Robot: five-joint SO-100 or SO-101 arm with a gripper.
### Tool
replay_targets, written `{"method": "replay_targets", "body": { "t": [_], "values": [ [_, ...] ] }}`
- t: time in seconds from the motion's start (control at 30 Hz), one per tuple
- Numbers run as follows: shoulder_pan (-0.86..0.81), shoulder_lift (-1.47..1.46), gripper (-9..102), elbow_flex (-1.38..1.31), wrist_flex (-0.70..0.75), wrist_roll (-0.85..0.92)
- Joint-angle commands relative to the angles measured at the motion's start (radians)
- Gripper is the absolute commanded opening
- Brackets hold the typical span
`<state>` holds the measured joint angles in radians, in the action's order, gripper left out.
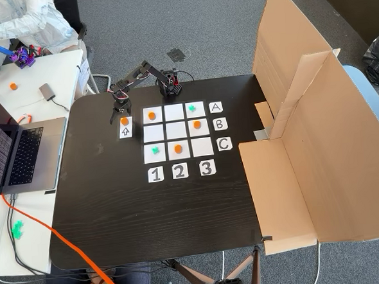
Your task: Pick up the round, orange token and place it in the grid on square B2.
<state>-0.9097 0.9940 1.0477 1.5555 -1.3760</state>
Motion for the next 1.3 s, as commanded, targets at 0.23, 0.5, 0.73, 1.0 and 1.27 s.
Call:
{"method": "replay_targets", "body": {
  "t": [0.23,0.5,0.73,1.0,1.27],
  "values": [
    [0.003,-0.061,58,-0.081,-0.009,-0.009],
    [0.002,-0.114,58,-0.115,-0.012,-0.008],
    [-0.002,-0.150,58,-0.146,-0.012,-0.011],
    [-0.005,-0.169,47,-0.164,-0.018,-0.011],
    [-0.002,-0.181,15,-0.166,-0.032,0.012]
  ]
}}
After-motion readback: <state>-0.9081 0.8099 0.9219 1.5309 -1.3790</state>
